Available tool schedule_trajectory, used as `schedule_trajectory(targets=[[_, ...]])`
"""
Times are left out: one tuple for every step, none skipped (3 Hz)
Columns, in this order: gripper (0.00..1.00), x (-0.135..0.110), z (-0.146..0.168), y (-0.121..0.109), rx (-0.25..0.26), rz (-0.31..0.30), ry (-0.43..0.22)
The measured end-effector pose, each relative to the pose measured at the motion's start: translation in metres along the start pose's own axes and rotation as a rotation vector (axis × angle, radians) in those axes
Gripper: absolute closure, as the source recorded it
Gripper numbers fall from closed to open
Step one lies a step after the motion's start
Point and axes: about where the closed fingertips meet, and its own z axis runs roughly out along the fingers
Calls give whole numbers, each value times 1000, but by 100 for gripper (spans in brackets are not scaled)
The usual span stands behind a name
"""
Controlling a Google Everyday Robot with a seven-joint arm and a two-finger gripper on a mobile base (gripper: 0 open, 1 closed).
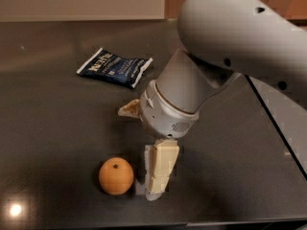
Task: Move orange near blue chip bag
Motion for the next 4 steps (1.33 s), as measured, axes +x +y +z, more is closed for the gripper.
schedule_trajectory(targets=[[0,-14,18,3,-35,-38,-19],[0,-19,32,10,-68,-65,-24],[0,-21,44,12,-92,-83,-30],[18,-16,49,10,-100,-81,-34]])
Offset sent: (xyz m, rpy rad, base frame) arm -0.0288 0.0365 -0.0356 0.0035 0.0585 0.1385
